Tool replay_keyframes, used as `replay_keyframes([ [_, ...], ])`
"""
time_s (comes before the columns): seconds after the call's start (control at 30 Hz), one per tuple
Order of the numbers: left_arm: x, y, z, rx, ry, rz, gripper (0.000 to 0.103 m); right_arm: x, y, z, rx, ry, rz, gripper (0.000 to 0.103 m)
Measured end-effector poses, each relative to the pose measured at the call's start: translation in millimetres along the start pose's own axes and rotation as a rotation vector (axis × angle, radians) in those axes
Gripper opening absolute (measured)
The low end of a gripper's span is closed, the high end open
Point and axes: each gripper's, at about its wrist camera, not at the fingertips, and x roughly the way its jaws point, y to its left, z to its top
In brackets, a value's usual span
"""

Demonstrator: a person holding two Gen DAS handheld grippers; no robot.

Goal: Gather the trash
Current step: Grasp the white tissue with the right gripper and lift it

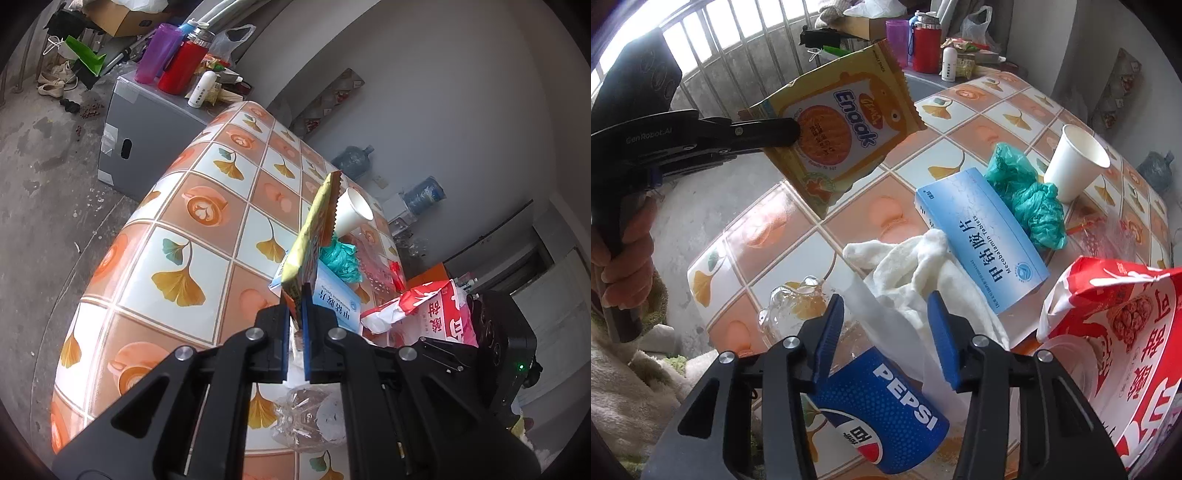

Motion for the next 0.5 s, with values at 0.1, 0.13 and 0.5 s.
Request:
replay_keyframes([
  [0.1,2.0,2.6,1.0,-0.001,0.003,0.002,0.004,-6.0,2.9,3.2,-0.025,-0.030,-0.012,0.040],
  [0.13,2.7,3.3,1.4,-0.001,0.004,0.003,0.004,-8.6,4.1,4.3,-0.032,-0.044,-0.002,0.038],
  [0.5,6.7,4.0,2.3,-0.004,0.012,0.004,0.004,1.3,9.9,4.9,-0.061,-0.004,0.054,0.012],
])
